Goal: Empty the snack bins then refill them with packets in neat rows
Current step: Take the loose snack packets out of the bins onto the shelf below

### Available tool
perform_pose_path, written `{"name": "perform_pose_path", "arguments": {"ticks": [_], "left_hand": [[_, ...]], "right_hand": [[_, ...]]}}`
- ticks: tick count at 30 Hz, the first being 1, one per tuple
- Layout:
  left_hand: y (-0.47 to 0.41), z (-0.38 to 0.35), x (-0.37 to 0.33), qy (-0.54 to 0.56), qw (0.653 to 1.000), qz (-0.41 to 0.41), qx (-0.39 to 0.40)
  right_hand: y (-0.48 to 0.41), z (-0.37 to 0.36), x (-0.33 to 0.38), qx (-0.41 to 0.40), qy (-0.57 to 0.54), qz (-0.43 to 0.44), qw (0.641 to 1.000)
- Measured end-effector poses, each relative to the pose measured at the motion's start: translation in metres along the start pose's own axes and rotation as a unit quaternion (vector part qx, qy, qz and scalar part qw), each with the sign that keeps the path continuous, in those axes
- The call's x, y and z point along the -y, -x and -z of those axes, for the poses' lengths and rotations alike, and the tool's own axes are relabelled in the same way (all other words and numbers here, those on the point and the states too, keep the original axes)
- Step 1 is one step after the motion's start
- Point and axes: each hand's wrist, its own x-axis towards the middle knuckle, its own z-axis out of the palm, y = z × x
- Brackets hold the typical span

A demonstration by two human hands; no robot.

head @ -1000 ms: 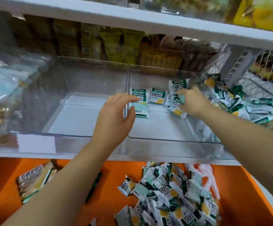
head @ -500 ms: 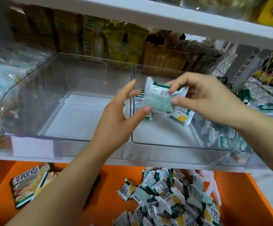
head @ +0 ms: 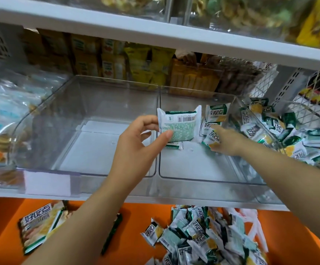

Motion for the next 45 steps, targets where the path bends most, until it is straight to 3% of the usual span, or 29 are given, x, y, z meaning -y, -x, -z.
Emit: {"name": "perform_pose_path", "arguments": {"ticks": [4, 14, 20, 24, 27, 31, 33, 36, 41, 43, 45], "left_hand": [[0.000, 0.001, 0.001, 0.020, 1.000, 0.004, -0.011], [0.001, 0.001, -0.006, 0.049, 0.997, -0.003, -0.052], [0.002, 0.000, -0.008, 0.034, 0.997, -0.008, -0.065], [0.005, 0.000, -0.011, -0.027, 0.994, -0.044, -0.093], [0.019, -0.002, -0.019, -0.127, 0.974, -0.150, -0.115], [0.063, -0.020, -0.023, -0.141, 0.966, -0.219, -0.001], [0.092, -0.032, -0.009, -0.146, 0.968, -0.186, 0.083], [0.126, -0.057, 0.031, -0.176, 0.965, -0.040, 0.191], [0.151, -0.108, 0.082, -0.195, 0.922, 0.180, 0.282], [0.153, -0.120, 0.082, -0.225, 0.910, 0.187, 0.293], [0.149, -0.123, 0.071, -0.255, 0.913, 0.131, 0.289]], "right_hand": [[-0.007, -0.010, 0.000, -0.015, 0.048, -0.004, 0.999], [0.019, -0.015, 0.003, 0.043, -0.015, 0.099, 0.994], [0.017, -0.019, 0.008, 0.037, -0.016, 0.096, 0.995], [0.042, -0.001, 0.011, -0.056, -0.057, 0.114, 0.990], [0.086, 0.018, 0.007, -0.163, -0.142, 0.146, 0.965], [0.164, 0.019, -0.012, -0.223, -0.236, 0.197, 0.925], [0.194, -0.001, -0.035, -0.203, -0.250, 0.195, 0.926], [0.215, -0.051, -0.075, -0.112, -0.223, 0.132, 0.959], [0.217, -0.115, -0.112, 0.070, -0.136, 0.115, 0.982], [0.214, -0.118, -0.115, 0.101, -0.110, 0.120, 0.982], [0.212, -0.109, -0.114, 0.080, -0.130, 0.104, 0.983]]}}
